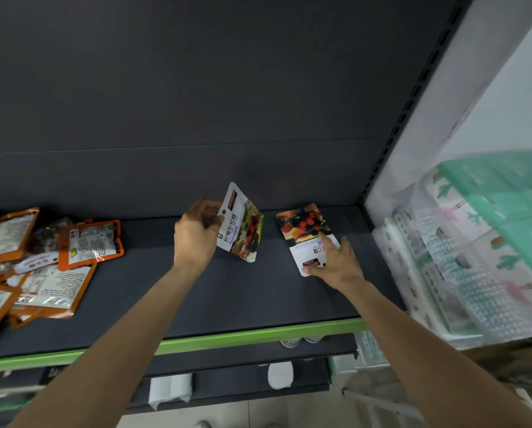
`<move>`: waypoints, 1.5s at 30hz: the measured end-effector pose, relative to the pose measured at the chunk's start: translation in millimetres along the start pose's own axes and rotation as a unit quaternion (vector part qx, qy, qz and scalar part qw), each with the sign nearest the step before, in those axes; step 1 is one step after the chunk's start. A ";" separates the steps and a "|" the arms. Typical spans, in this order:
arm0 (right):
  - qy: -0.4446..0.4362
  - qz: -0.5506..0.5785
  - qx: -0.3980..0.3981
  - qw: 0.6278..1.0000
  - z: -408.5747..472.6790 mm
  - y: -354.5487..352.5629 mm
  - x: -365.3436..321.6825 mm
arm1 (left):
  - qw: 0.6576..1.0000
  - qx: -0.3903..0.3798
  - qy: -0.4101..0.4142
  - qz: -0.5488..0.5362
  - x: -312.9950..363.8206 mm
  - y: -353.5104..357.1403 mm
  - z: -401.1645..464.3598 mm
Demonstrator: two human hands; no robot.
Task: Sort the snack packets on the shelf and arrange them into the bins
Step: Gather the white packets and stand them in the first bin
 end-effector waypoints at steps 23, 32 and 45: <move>-0.140 0.257 0.005 0.956 -14.5 -52.7 -56.4 | 1.000 -0.028 -0.006 -0.006 3.8 -15.3 -14.7; -0.180 0.063 0.219 0.957 -23.1 -65.9 -103.8 | 0.997 -0.002 0.026 0.073 -3.3 -64.1 -12.9; -0.279 0.158 0.154 0.935 -103.2 -60.9 -283.6 | 0.975 0.120 0.092 0.166 -43.6 -242.1 -31.5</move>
Point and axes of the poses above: each hand's wrist, its own z-axis towards the middle knuckle, its own y-axis out of the palm, x = y × z, the point moved 3 cm from there along z, towards the middle knuckle, and after that the axes turned 8 degrees about x, right-handed, at the moved point
